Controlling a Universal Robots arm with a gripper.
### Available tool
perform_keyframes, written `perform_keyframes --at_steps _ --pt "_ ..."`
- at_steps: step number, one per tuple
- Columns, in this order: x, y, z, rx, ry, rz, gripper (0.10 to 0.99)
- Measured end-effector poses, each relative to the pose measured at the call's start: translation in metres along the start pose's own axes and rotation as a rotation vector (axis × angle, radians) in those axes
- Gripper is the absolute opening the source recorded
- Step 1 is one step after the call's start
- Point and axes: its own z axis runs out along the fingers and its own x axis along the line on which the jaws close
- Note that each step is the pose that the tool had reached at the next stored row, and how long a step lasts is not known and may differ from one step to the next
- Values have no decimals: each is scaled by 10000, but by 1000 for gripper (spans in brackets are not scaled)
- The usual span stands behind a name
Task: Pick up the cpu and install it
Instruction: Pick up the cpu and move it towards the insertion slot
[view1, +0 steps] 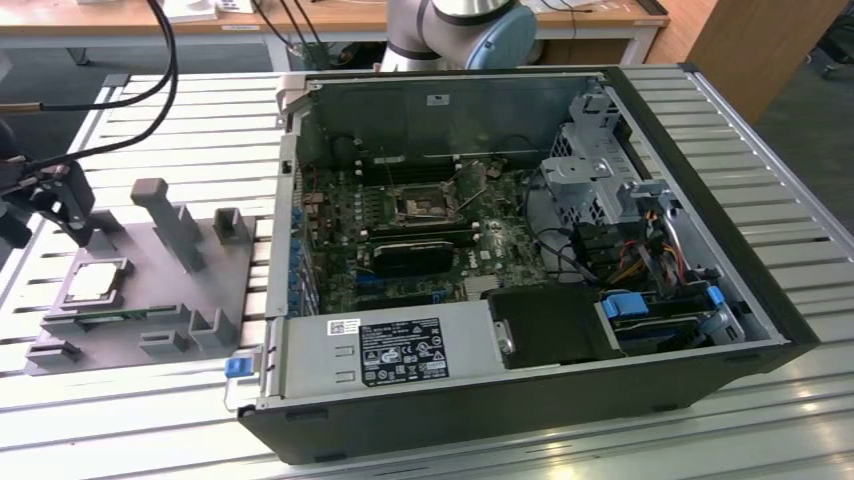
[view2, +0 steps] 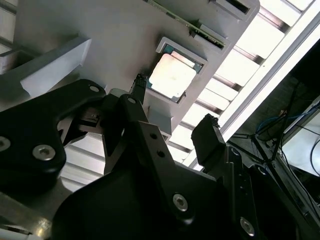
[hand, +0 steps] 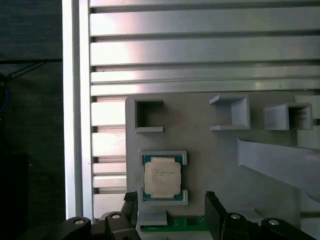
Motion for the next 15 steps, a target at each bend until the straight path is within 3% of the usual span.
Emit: perform_keyframes --at_steps 15 --pt "-1 -6 111 0 2 -7 647"
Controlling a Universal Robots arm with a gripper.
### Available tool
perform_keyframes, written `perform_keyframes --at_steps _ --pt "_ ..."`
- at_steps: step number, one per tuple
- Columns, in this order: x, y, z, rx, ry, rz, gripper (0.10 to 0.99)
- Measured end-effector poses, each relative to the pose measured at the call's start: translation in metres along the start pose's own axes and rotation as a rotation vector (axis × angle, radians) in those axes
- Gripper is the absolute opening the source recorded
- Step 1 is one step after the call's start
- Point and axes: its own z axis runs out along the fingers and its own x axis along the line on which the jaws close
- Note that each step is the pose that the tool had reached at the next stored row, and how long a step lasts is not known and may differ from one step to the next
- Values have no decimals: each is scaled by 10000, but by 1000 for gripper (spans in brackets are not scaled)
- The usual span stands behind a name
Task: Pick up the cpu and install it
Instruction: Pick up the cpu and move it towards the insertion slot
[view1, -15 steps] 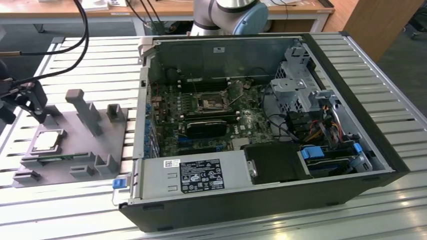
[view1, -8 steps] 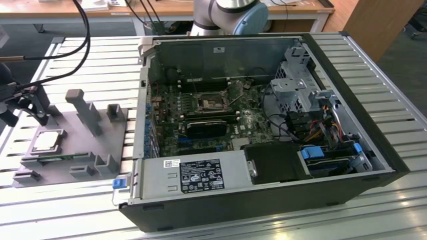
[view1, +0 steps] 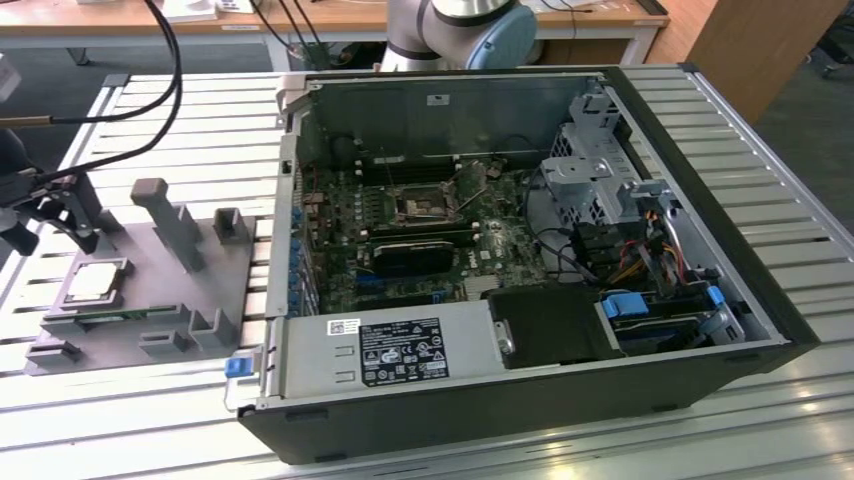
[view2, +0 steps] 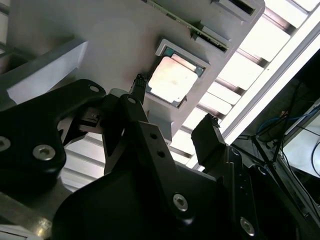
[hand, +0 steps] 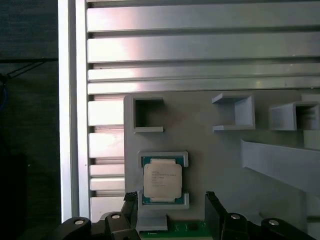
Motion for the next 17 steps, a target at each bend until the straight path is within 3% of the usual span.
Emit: perform_keyframes --at_steps 11,17 --pt "0 -4 85 2 38 2 647" --pt "-1 -12 188 2 45 -14 647"
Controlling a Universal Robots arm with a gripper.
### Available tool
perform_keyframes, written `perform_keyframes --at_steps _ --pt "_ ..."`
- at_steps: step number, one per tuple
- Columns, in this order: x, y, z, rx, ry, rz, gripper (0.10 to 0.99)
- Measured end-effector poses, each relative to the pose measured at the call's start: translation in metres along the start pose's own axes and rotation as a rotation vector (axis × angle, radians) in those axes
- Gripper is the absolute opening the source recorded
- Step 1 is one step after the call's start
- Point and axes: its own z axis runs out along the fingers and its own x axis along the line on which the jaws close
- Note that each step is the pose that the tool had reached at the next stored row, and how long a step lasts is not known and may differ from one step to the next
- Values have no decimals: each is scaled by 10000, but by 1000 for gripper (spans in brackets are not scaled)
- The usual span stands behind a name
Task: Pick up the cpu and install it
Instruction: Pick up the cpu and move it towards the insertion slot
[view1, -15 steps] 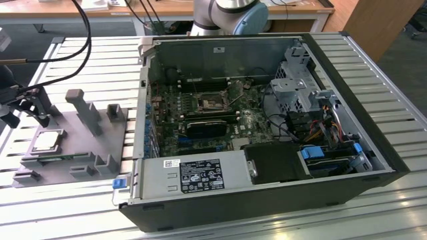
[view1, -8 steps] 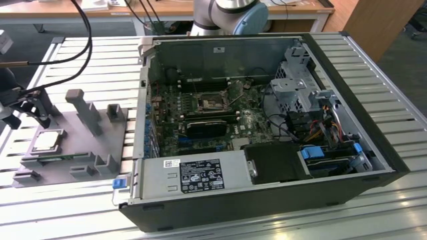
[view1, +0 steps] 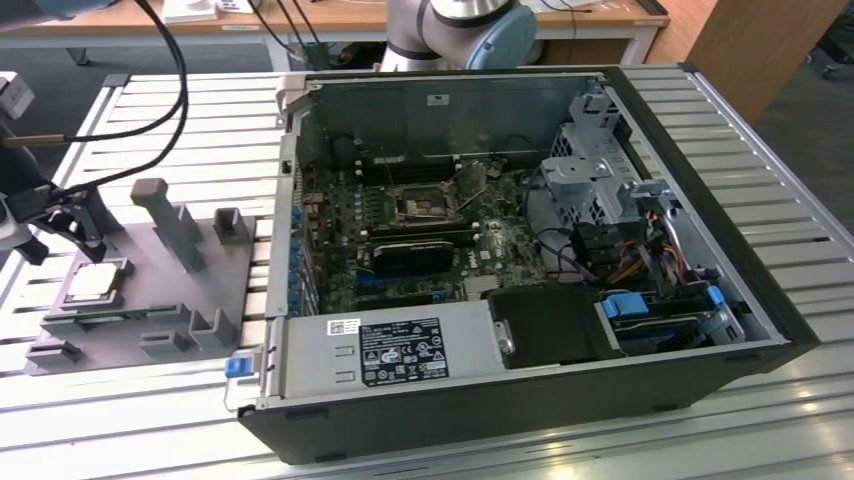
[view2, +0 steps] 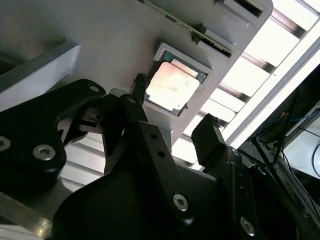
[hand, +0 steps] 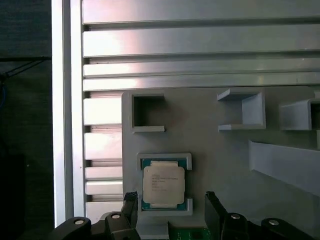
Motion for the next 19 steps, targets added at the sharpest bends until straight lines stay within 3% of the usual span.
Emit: perform_keyframes --at_steps 6,12,19 --pt "-1 -11 59 1 4 -31 647" --pt "19 -76 128 -18 7 -155 647" --pt "23 -81 249 -20 8 -148 647"
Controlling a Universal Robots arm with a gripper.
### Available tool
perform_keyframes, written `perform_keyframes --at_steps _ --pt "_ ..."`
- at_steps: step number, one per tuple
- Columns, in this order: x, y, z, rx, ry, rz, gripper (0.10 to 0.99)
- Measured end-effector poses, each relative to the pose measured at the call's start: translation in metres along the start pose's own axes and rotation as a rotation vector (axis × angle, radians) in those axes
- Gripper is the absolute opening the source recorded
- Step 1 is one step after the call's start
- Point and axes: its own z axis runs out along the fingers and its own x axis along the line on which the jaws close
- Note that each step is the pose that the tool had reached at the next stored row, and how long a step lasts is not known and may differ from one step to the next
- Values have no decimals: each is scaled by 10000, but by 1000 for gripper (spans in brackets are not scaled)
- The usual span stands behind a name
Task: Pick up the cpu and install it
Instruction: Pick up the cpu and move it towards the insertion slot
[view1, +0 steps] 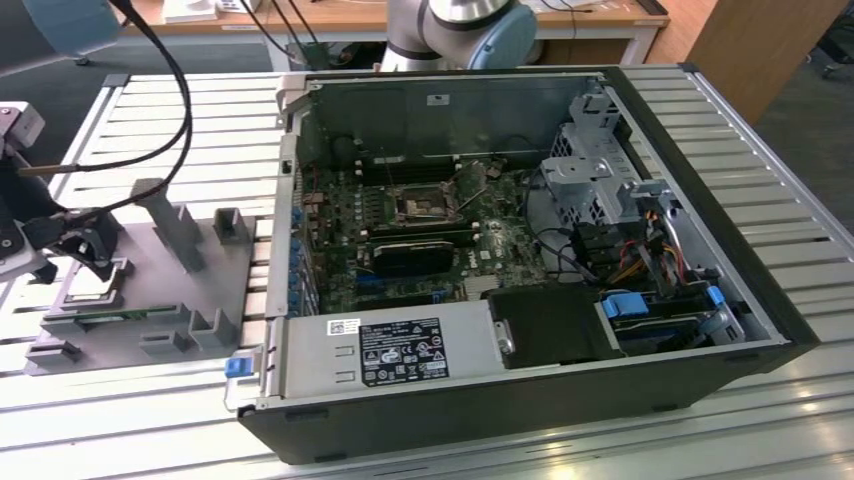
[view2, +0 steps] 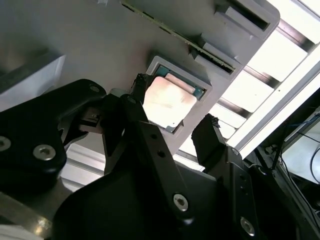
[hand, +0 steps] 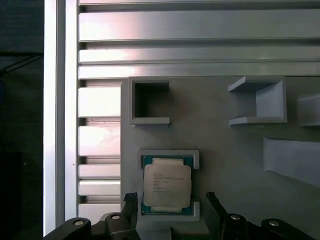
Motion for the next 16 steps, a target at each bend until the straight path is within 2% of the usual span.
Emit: perform_keyframes --at_steps 9,16 --pt "1 35 148 0 -5 133 647" --pt "11 58 215 -2 -10 218 647"
